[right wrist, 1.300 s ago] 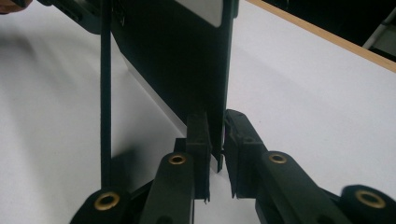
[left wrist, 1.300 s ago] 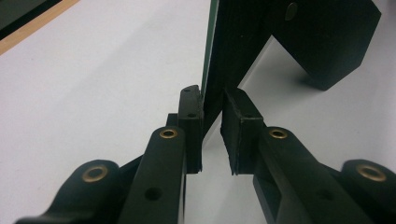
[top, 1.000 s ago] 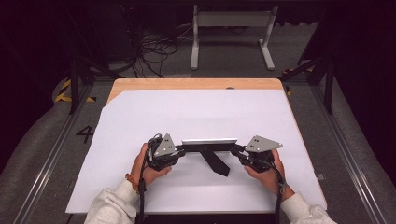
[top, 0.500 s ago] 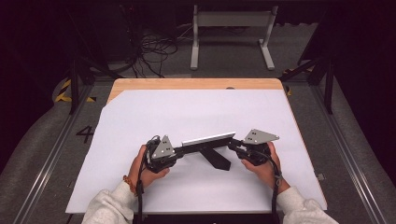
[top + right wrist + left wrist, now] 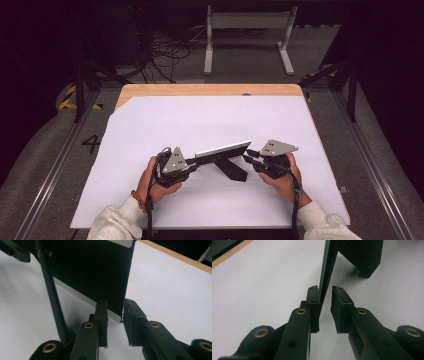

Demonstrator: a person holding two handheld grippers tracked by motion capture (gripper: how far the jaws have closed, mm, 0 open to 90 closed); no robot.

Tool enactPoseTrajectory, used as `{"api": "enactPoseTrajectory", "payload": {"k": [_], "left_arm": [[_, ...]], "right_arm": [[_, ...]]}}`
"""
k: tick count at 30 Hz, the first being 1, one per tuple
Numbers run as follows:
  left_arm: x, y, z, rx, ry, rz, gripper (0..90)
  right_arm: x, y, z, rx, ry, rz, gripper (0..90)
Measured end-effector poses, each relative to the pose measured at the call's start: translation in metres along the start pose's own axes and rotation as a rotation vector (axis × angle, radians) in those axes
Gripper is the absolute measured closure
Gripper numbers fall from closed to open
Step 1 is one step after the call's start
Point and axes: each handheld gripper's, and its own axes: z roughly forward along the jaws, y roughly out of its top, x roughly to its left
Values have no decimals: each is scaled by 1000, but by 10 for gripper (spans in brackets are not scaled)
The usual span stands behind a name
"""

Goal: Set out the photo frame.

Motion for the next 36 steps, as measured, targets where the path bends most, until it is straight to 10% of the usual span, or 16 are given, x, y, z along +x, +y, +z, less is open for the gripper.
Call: {"api": "enactPoseTrajectory", "payload": {"k": [9, 22, 36], "left_arm": [[0, 0, 1, 1, 7, 11, 774], [1, -2, 8, 28, 9, 19, 782], [1, -5, 13, 48, 6, 20, 778]], "right_arm": [[3, -9, -26, -11, 90, 40, 661], [16, -21, -9, 88, 154, 74, 548], [26, -24, 5, 99, 155, 35, 761]]}}
